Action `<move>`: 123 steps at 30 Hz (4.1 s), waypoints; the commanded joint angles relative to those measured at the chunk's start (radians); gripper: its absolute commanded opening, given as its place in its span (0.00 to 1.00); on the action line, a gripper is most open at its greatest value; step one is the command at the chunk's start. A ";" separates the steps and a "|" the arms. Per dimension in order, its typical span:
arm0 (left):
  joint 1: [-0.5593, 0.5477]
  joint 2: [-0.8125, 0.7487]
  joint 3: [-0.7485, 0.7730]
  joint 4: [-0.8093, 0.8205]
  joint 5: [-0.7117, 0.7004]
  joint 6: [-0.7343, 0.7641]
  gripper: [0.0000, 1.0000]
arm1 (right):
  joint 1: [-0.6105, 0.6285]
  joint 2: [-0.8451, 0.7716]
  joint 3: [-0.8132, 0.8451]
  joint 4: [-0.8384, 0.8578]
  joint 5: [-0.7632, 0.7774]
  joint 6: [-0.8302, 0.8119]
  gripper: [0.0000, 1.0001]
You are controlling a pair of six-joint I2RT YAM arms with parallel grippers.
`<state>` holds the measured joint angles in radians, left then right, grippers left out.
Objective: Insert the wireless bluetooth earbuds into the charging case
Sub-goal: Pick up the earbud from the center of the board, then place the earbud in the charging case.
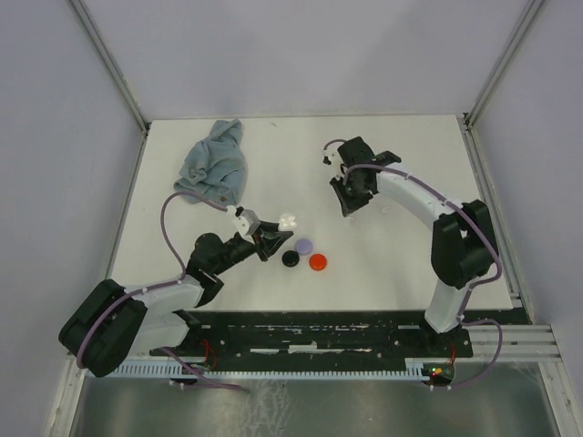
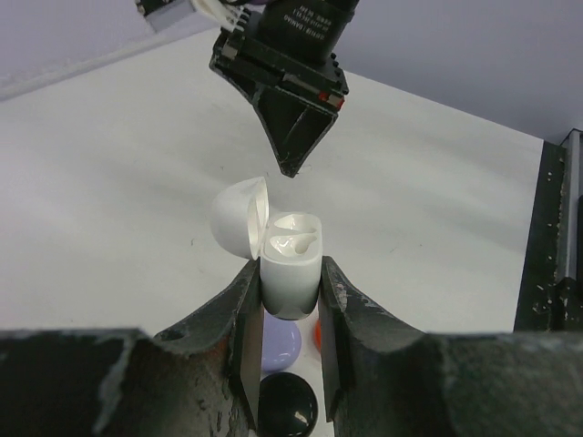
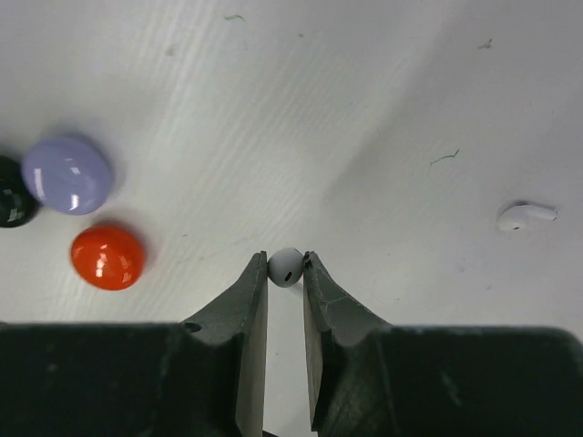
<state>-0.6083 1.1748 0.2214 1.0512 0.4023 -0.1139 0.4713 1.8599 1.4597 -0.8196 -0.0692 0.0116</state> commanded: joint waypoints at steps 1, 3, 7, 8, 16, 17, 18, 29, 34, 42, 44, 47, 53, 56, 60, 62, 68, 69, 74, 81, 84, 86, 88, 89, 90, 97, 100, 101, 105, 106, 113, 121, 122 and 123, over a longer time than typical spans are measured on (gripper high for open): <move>0.001 -0.025 -0.007 0.140 0.034 0.083 0.03 | 0.045 -0.161 -0.013 0.062 -0.056 0.076 0.22; 0.001 -0.026 -0.020 0.191 0.036 0.091 0.03 | 0.064 -0.224 -0.028 0.087 -0.074 0.100 0.22; 0.001 -0.025 -0.023 0.238 0.040 0.104 0.03 | 0.106 -0.360 -0.074 0.173 -0.116 0.162 0.22; 0.000 -0.026 -0.020 0.240 0.045 0.104 0.03 | 0.118 -0.390 -0.085 0.193 -0.129 0.175 0.22; 0.001 -0.025 -0.010 0.308 0.094 0.075 0.03 | 0.190 -0.586 -0.201 0.405 -0.239 0.298 0.21; 0.001 -0.026 -0.006 0.309 0.099 0.074 0.03 | 0.195 -0.607 -0.217 0.445 -0.254 0.314 0.21; 0.001 -0.027 -0.003 0.309 0.104 0.074 0.03 | 0.200 -0.624 -0.232 0.475 -0.271 0.330 0.21; -0.004 -0.058 0.013 0.340 0.162 0.033 0.03 | 0.289 -0.677 -0.365 0.807 -0.380 0.484 0.19; -0.003 -0.068 0.016 0.359 0.154 0.008 0.03 | 0.311 -0.674 -0.397 0.891 -0.389 0.514 0.19; -0.004 -0.066 0.018 0.401 0.149 -0.030 0.03 | 0.332 -0.652 -0.413 0.930 -0.401 0.528 0.19; -0.004 -0.067 0.018 0.408 0.147 -0.038 0.03 | 0.334 -0.648 -0.417 0.931 -0.400 0.528 0.18; -0.003 -0.069 0.016 0.425 0.137 -0.052 0.03 | 0.338 -0.641 -0.419 0.932 -0.401 0.530 0.18; -0.004 -0.075 0.012 0.448 0.120 -0.071 0.03 | 0.345 -0.641 -0.428 0.933 -0.406 0.524 0.18; -0.004 -0.077 0.012 0.459 0.118 -0.082 0.03 | 0.346 -0.639 -0.435 0.931 -0.406 0.522 0.18; -0.005 -0.079 0.009 0.466 0.109 -0.089 0.03 | 0.348 -0.640 -0.439 0.930 -0.412 0.517 0.18; -0.004 -0.079 0.006 0.472 0.106 -0.091 0.03 | 0.348 -0.643 -0.443 0.925 -0.411 0.512 0.19; -0.004 -0.071 0.007 0.492 0.130 -0.110 0.03 | 0.349 -0.650 -0.443 0.912 -0.407 0.499 0.26; -0.005 -0.071 0.007 0.493 0.134 -0.110 0.03 | 0.348 -0.652 -0.443 0.908 -0.403 0.498 0.29; -0.004 -0.062 0.004 0.492 0.142 -0.113 0.03 | 0.348 -0.666 -0.423 0.873 -0.382 0.476 0.41; -0.004 -0.034 0.003 0.502 0.145 -0.129 0.03 | 0.348 -0.668 -0.389 0.847 -0.374 0.462 0.42; -0.004 -0.017 0.005 0.512 0.154 -0.141 0.03 | 0.348 -0.663 -0.379 0.839 -0.377 0.461 0.42; -0.004 -0.004 0.014 0.513 0.171 -0.151 0.03 | 0.349 -0.649 -0.364 0.837 -0.390 0.466 0.42; -0.004 0.011 0.022 0.519 0.187 -0.167 0.03 | 0.348 -0.636 -0.354 0.836 -0.399 0.471 0.40; -0.004 0.018 0.027 0.523 0.193 -0.175 0.03 | 0.349 -0.630 -0.350 0.836 -0.401 0.472 0.39; -0.004 0.029 0.030 0.531 0.198 -0.183 0.03 | 0.348 -0.624 -0.345 0.835 -0.403 0.471 0.38; -0.004 0.054 0.037 0.562 0.195 -0.217 0.03 | 0.348 -0.591 -0.316 0.792 -0.388 0.429 0.38; -0.004 0.061 0.036 0.580 0.181 -0.230 0.03 | 0.348 -0.588 -0.310 0.774 -0.369 0.409 0.40; -0.003 0.062 0.037 0.581 0.179 -0.234 0.03 | 0.348 -0.589 -0.308 0.770 -0.359 0.404 0.40; -0.004 0.087 0.032 0.585 0.166 -0.238 0.03 | 0.348 -0.598 -0.279 0.731 -0.329 0.366 0.43; -0.004 0.093 0.027 0.585 0.158 -0.233 0.03 | 0.349 -0.602 -0.266 0.709 -0.320 0.349 0.43; 0.002 0.132 -0.023 0.581 0.048 -0.170 0.03 | 0.334 -0.621 -0.168 0.463 -0.109 0.196 0.53; 0.016 0.086 -0.044 0.412 -0.003 -0.086 0.03 | 0.194 -0.591 -0.144 0.228 0.107 0.154 0.60; 0.020 0.074 -0.046 0.392 -0.012 -0.075 0.03 | 0.168 -0.580 -0.146 0.209 0.117 0.154 0.60; 0.023 0.060 -0.048 0.369 -0.017 -0.065 0.03 | 0.143 -0.566 -0.151 0.191 0.126 0.151 0.61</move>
<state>-0.5987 1.2888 0.1844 1.4643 0.4427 -0.2787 0.6968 1.2640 1.2800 -0.5091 -0.0513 0.1928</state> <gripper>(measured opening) 0.336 0.603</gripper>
